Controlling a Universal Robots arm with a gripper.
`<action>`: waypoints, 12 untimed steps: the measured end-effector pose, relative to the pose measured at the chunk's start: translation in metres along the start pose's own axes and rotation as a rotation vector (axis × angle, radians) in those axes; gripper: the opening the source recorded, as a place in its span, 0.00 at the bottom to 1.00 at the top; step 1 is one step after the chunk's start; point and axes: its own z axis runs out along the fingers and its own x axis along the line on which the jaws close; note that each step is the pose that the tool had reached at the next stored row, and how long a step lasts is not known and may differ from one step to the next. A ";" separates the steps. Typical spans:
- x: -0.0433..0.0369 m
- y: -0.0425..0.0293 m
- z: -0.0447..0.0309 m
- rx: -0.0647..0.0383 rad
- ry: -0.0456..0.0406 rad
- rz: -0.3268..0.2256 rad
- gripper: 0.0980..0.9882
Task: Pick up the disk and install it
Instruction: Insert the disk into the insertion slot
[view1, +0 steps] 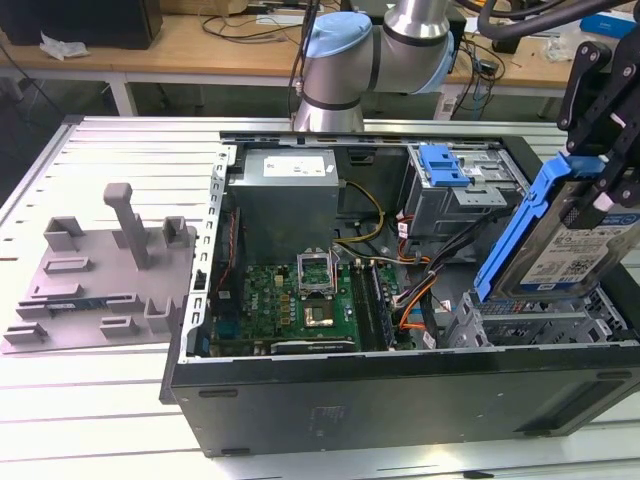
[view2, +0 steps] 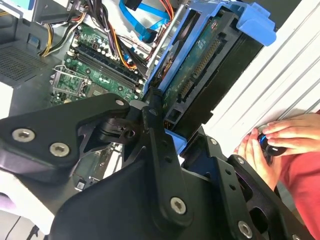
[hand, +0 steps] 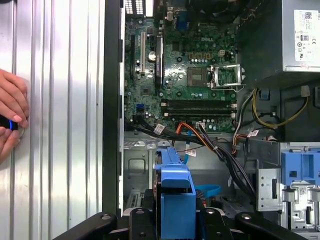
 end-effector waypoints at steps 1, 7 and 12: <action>0.0001 0.0000 0.0001 0.000 -0.0001 0.004 0.30; 0.0004 -0.0001 0.0015 0.001 -0.0008 0.016 0.30; 0.0005 -0.0005 0.0029 0.001 -0.0007 0.016 0.30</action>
